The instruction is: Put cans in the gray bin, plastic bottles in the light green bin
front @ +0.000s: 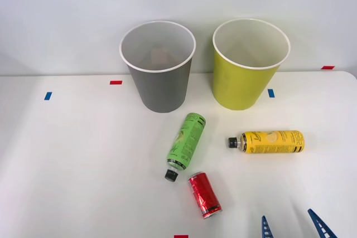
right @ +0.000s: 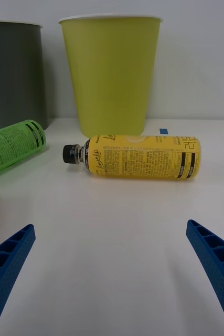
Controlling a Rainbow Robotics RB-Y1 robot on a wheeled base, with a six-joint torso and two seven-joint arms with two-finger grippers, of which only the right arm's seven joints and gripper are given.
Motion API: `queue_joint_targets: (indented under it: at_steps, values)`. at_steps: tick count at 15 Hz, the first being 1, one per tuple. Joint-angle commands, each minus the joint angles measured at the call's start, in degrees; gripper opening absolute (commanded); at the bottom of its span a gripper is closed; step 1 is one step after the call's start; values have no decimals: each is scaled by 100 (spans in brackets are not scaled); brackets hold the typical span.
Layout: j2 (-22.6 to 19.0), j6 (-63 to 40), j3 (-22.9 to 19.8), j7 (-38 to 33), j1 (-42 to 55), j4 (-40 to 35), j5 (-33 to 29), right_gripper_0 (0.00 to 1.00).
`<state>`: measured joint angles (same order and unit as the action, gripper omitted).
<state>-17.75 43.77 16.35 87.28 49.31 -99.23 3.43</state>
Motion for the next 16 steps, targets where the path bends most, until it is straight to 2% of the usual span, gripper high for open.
queue_joint_targets:
  at_steps: [1,16]
  values:
    - [0,0,0,0,0,0,0,100]
    - [0,0,0,0,0,0,0,100]
